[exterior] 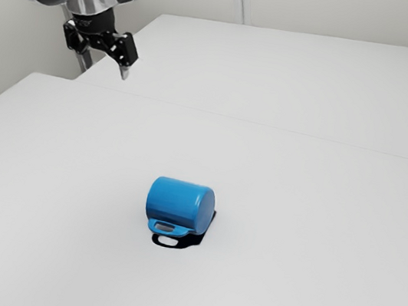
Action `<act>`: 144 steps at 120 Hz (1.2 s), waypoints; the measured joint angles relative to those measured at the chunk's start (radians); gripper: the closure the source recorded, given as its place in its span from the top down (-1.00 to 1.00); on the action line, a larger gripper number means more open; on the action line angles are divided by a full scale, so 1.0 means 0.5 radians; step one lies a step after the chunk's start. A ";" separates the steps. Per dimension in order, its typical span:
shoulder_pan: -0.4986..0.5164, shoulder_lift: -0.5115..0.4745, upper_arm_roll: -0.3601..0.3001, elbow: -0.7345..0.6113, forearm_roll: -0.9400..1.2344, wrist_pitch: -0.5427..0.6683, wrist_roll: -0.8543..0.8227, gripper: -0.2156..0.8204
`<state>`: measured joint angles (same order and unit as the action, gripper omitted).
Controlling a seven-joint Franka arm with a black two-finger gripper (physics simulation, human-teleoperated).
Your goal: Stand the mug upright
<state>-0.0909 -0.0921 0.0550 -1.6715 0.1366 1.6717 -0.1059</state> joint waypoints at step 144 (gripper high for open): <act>0.531 0.567 0.007 -0.680 -1.494 0.121 0.311 0.58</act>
<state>0.1746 0.1912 0.0586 -2.0115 -0.6103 1.7319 0.0498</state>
